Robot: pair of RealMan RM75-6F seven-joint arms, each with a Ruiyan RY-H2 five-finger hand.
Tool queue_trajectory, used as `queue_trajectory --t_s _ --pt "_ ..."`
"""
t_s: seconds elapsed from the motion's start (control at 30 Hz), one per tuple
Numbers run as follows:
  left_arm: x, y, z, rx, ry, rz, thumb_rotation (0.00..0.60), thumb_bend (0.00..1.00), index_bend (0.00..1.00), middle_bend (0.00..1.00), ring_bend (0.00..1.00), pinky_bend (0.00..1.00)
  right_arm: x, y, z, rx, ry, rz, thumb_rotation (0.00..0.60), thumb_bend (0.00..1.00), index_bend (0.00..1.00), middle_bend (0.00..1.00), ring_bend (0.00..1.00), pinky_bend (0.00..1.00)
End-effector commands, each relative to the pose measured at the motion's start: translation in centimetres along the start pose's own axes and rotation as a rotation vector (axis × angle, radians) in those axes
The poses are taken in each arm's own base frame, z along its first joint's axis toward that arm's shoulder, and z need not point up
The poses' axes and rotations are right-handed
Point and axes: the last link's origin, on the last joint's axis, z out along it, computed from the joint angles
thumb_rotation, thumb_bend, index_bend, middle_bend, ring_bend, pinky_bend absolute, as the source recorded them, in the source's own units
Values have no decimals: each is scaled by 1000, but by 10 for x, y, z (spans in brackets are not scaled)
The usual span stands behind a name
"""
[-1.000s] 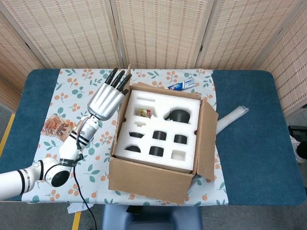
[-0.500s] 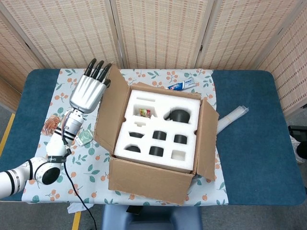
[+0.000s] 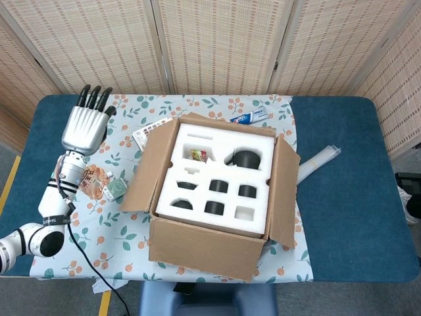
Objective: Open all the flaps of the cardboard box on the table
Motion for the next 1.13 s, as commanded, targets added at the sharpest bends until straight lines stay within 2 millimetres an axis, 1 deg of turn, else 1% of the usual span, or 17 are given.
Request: queue_trajectory --t_s 0.03,0.13,0.17,0.23,0.3,0.37,0.4,0.5,0.6,0.7,0.8,0.87,0.97,1.13 --pt "-16 -26 -24 56 -41 -109 600 1000 296 75 0 0 -4 -2 2 -3 -20 -12 349 531 235 0 0 0" --pt "-29 -37 -56 78 -90 -200 600 998 196 53 0 0 -10 -3 6 -13 -30 -60 349 531 235 0 0 0" --pt "-34 -42 -71 85 -116 -242 600 978 147 40 0 0 -14 -4 8 -18 -33 -85 351 531 235 0 0 0" --pt "-42 -50 -96 109 -148 -281 600 911 81 24 0 0 -21 -6 12 -27 -42 -116 366 531 235 0 0 0" --pt "-51 -60 -126 153 -171 -299 600 801 24 9 0 0 -29 -8 15 -40 -60 -149 389 531 235 0 0 0" --pt "-58 -69 -152 203 -173 -310 600 710 3 1 0 0 -36 -10 18 -50 -72 -173 396 531 232 0 0 0" --pt "-63 -75 -170 239 -170 -315 600 670 0 0 0 0 -39 -12 19 -53 -77 -188 399 531 230 0 0 0" --pt "-72 -86 -210 316 -159 -339 600 590 0 0 0 0 -47 -16 21 -63 -82 -224 415 531 228 0 0 0" --pt "-77 -92 -240 359 -127 -368 600 517 0 0 0 0 -54 -18 22 -87 -71 -265 429 531 218 0 0 0" --pt "-85 -94 -261 384 -98 -387 600 467 0 0 0 0 -62 -20 22 -118 -60 -313 443 531 196 0 0 0" --pt "-95 -95 -273 408 -86 -393 600 427 0 0 0 0 -69 -26 21 -115 -59 -331 448 531 176 0 0 0" --pt "-99 -96 -277 410 -111 -381 600 385 0 0 0 0 -72 -30 20 -104 -65 -331 448 531 168 0 0 0" --pt "-97 -98 -277 406 -97 -385 600 342 0 0 0 0 -75 -34 19 -84 -76 -325 450 531 162 0 0 0" --pt "-99 -99 -275 408 -104 -379 600 341 0 0 0 0 -78 -34 20 -75 -94 -334 448 531 155 0 0 0"
